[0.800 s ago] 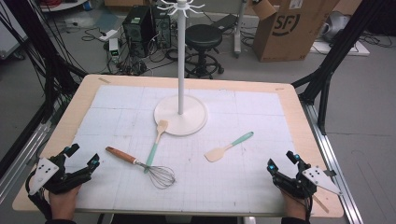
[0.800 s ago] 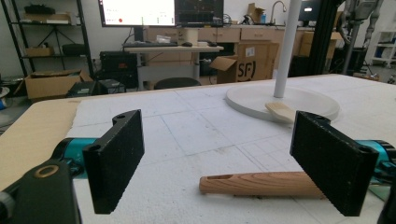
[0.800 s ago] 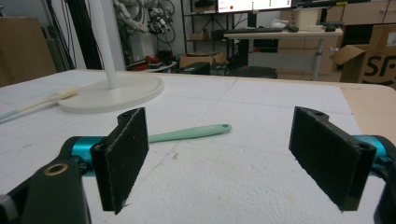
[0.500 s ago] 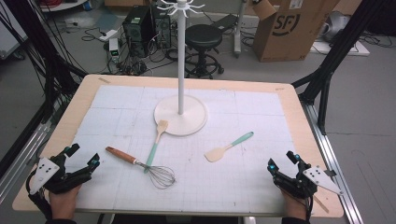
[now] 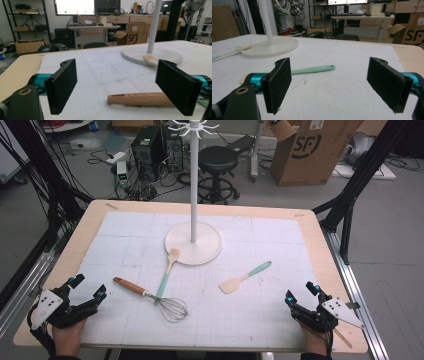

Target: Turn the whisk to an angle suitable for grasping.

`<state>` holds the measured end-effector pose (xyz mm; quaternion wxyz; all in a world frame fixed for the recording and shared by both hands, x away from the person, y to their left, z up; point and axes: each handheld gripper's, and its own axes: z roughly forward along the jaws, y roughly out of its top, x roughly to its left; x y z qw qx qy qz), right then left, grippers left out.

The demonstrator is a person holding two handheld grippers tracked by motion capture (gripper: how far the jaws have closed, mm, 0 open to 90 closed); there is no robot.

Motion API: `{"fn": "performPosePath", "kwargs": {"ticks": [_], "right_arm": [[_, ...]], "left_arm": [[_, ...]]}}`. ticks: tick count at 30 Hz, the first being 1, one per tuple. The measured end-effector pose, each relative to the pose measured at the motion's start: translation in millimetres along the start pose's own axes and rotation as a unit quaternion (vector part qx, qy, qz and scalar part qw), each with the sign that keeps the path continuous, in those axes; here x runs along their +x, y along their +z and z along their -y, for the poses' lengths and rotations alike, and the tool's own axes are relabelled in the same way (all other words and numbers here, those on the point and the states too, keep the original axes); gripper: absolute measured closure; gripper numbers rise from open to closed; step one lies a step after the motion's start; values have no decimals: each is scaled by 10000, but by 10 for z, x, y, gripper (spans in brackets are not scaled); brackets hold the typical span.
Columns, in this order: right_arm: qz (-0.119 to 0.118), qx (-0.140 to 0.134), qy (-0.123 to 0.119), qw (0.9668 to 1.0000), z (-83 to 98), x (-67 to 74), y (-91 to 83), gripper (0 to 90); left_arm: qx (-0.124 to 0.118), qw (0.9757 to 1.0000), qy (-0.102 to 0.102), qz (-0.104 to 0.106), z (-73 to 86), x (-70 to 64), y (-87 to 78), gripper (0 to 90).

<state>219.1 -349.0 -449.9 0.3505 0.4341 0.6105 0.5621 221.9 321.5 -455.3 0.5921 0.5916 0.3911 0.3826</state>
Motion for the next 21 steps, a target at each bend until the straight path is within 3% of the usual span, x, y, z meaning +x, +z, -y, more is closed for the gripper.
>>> {"fn": "performPosePath", "kwargs": {"ticks": [9,11,12,13,14,15,17,18,19,20,21], "right_arm": [[60,68,38,10000,-9,-4,14,193],[95,153,-46,9998,-18,13,32,211],[-128,235,160,9995,-33,40,69,245],[-232,286,211,9991,-51,76,96,263],[-232,286,211,9991,-51,76,96,263],[-532,412,89,9977,-106,183,172,360],[-877,572,10,9945,-162,324,283,405],[-1031,636,-21,9926,-178,380,332,453],[-1031,636,-21,9926,-178,380,332,453],[-1234,744,-44,9896,-196,462,403,478],[-1484,883,-91,9849,-212,577,501,510]], "left_arm": [[-24,10000,0,-1,0,-1,-3,182],[-35,10000,1,-2,1,-3,-6,183],[-50,10000,11,-6,1,-3,-9,187],[-80,10000,-1,-15,2,-2,-14,188],[-80,10000,-1,-15,2,-2,-14,192],[-104,9999,3,-92,-1,-15,-24,208],[36,9999,-164,8,-27,-33,-19,242],[89,9998,-142,113,-48,-55,-15,294],[89,9998,-142,113,-48,-55,-15,413],[268,9992,-36,306,-81,-82,2,413],[532,9976,112,433,-116,-110,37,505]]}}
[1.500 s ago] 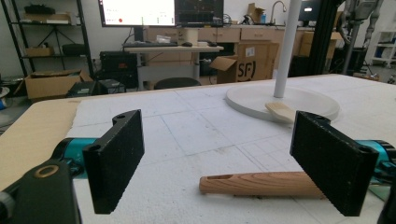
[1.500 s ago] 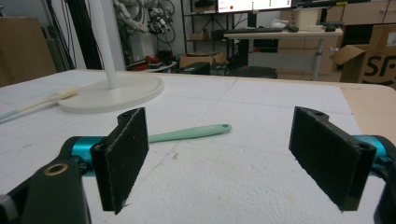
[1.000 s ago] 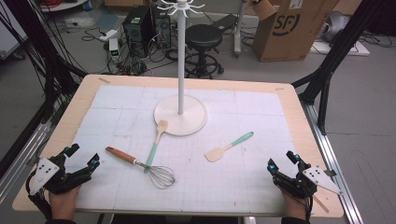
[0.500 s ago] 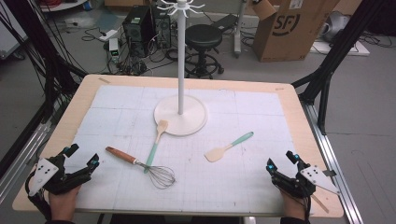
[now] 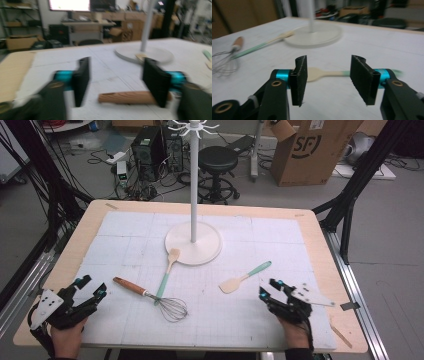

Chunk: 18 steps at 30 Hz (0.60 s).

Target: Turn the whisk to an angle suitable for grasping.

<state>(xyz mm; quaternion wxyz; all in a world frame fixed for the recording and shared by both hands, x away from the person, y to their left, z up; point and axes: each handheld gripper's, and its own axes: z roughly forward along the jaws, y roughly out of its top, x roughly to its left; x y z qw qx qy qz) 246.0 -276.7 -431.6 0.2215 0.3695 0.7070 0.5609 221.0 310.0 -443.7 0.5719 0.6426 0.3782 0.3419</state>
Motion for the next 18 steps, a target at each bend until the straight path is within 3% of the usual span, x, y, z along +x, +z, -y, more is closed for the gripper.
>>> {"fn": "performPosePath", "kwargs": {"ticks": [1,3,6,7,8,10,11,12,13,14,16,17,18], "right_arm": [[-281,137,-70,9995,-33,87,134,555],[-594,346,-159,9975,-70,226,321,595],[-1019,638,-377,9920,-119,452,607,675],[-1129,694,-445,9902,-135,516,684,707],[-1218,758,-483,9885,-151,570,755,735],[-1386,937,-489,9847,-166,649,895,795],[-1462,1058,-499,9823,-167,685,964,817],[-1561,1204,-555,9788,-162,728,1044,843],[-1693,1388,-626,9737,-151,795,1141,855],[-1693,1388,-626,9737,-151,795,1141,855],[-1905,1628,-740,9653,-142,910,1264,861],[-1958,1693,-747,9630,-141,943,1297,860],[-1958,1693,-747,9630,-141,943,1297,860]], "left_arm": [[228,9997,75,38,-24,-12,24,587],[681,9975,142,125,-78,-22,87,704],[1168,9930,21,198,-136,-3,168,803],[1354,9906,-41,195,-142,-7,201,839],[1616,9865,-133,237,-136,-13,246,846],[1906,9810,-212,280,-111,-37,305,866],[2122,9763,-299,315,-88,-53,347,872],[2223,9739,-318,320,-74,-68,373,879],[2479,9678,-341,287,-50,-87,435,887],[2479,9678,-341,287,-50,-87,435,886],[2667,9626,-410,233,-33,-88,495,887],[2764,9598,-435,217,-26,-83,524,887],[2815,9583,-448,196,-19,-79,548,887]]}}
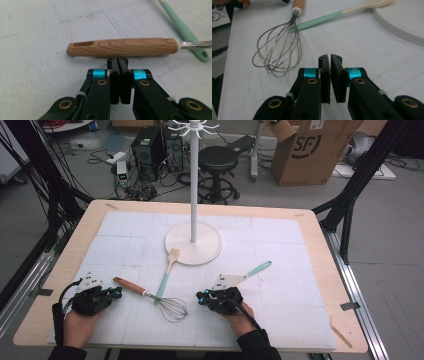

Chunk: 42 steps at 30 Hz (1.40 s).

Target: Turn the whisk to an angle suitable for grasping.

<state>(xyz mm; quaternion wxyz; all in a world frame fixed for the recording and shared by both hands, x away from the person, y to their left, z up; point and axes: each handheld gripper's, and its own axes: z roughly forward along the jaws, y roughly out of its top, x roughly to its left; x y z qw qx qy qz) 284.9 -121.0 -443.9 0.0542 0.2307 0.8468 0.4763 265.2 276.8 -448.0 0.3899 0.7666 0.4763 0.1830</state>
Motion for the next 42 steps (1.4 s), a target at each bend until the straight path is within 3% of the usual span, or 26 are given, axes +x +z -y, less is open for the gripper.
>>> {"fn": "performPosePath", "kwargs": {"ticks": [5,8,22,34,42], "right_arm": [[-214,218,-119,9995,-59,57,158,861],[-321,302,-159,9989,-89,106,223,862],[-592,338,-329,9971,-234,236,383,879],[-800,438,-409,9950,-301,345,509,883],[-967,464,-491,9930,-370,446,639,882]], "left_arm": [[70,9998,-138,-81,-83,15,66,887],[120,9998,-116,-103,-131,15,107,886],[251,9995,-48,-198,-279,34,248,886],[344,9993,-11,-125,-390,59,351,886],[261,9996,-93,-43,-399,108,381,888]]}}
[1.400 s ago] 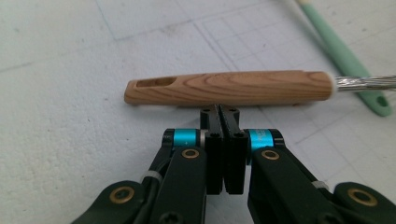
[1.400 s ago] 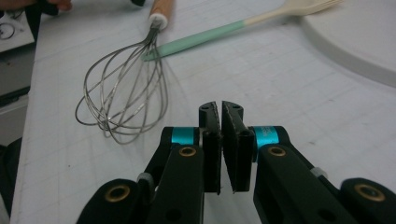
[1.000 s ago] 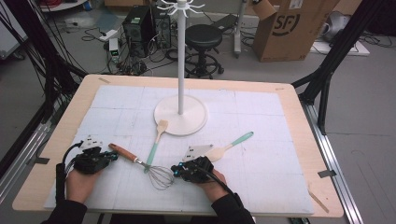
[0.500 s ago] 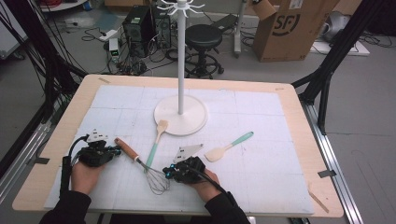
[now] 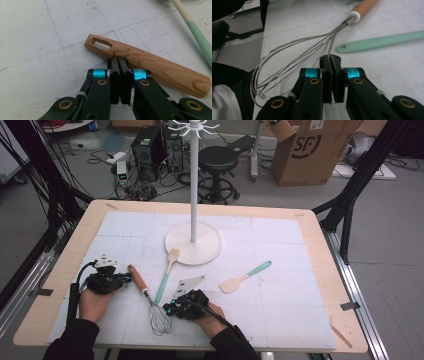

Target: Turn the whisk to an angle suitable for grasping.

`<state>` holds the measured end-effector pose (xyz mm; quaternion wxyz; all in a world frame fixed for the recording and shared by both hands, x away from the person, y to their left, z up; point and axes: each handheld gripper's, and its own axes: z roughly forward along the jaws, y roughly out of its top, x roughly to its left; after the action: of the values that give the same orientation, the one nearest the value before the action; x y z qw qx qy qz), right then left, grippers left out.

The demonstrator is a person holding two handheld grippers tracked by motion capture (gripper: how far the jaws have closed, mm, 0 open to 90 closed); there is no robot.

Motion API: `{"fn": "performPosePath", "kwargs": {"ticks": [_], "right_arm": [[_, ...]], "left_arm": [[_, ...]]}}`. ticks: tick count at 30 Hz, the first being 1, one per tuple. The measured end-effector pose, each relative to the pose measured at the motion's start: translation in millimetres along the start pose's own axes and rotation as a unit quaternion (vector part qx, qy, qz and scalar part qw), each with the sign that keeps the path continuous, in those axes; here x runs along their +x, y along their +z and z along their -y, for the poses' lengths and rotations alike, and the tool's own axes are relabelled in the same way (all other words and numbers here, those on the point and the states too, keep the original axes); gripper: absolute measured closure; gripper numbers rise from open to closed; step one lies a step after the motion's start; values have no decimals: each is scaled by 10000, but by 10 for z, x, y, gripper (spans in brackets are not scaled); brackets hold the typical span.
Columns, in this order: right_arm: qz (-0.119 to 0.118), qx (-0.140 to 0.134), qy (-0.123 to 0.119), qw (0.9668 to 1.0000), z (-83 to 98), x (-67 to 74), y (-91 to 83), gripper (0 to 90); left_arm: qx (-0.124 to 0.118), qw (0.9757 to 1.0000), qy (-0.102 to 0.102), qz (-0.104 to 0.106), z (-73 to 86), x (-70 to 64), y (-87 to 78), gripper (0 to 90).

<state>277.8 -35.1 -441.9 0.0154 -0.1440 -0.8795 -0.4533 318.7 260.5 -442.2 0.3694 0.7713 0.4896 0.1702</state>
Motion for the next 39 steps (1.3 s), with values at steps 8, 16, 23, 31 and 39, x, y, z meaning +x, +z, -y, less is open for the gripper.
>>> {"fn": "performPosePath", "kwargs": {"ticks": [8,16,23,31,39], "right_arm": [[-143,34,-53,9999,-88,53,148,882],[-149,31,-61,9999,-203,96,295,883],[-132,15,-95,9999,-313,131,416,882],[50,-54,20,10000,-342,108,473,879],[-20,67,1,10000,-223,114,324,881]], "left_arm": [[8,10000,2,59,-24,28,20,890],[-101,9996,-185,212,-68,44,104,891],[-189,9986,-222,445,-72,14,158,891],[-130,9987,-83,478,-51,35,114,891],[-3,9987,30,503,-27,82,50,891]]}}
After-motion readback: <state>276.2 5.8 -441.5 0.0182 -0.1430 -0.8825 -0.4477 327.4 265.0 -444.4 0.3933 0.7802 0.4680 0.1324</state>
